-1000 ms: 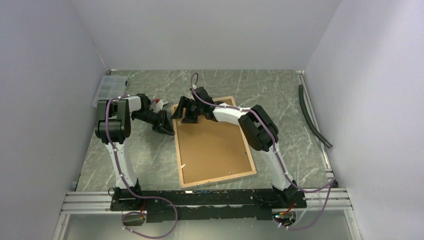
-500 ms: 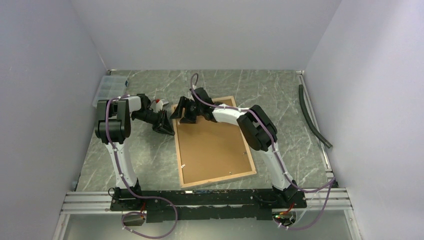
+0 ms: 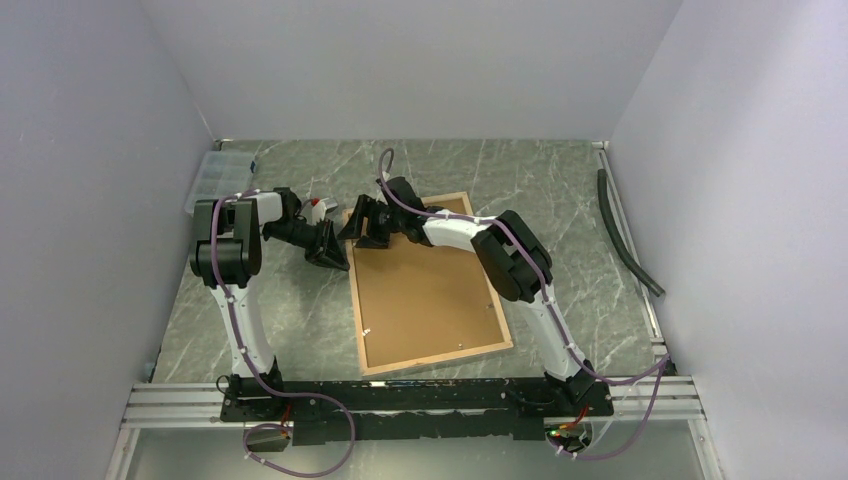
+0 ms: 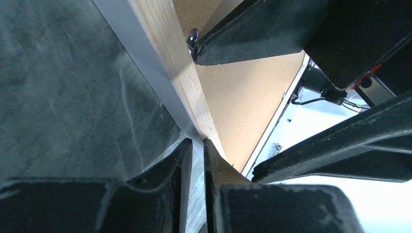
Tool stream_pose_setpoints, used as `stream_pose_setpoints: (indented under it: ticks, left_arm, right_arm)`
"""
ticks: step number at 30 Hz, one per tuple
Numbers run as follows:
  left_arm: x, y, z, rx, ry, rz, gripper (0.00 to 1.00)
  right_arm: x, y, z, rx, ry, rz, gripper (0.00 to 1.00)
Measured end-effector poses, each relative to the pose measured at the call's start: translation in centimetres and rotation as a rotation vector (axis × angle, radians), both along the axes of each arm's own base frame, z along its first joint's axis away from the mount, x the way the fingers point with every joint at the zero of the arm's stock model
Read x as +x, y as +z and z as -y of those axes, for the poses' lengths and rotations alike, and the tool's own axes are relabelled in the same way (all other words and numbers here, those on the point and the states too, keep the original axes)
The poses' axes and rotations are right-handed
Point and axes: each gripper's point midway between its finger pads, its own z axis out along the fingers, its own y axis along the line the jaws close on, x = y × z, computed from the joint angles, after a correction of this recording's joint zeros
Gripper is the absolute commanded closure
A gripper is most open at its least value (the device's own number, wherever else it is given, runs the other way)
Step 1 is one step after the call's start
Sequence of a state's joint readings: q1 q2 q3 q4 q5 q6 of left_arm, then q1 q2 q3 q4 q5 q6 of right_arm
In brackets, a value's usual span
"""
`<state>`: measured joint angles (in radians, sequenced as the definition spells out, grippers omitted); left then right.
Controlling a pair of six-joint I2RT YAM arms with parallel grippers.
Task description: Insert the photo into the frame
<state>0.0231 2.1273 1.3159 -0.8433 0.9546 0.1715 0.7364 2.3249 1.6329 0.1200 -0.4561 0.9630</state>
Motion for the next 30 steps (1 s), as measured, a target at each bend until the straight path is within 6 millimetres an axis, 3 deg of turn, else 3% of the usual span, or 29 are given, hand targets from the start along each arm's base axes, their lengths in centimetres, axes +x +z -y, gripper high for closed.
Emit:
stream_pose_setpoints:
  ticks: [30]
  left_arm:
    - [-0.02,0.11,0.04,-0.002,0.000,0.000,0.85]
  right_arm:
    - [0.24,-0.13,-0.25,0.028,-0.029,-0.033,0.35]
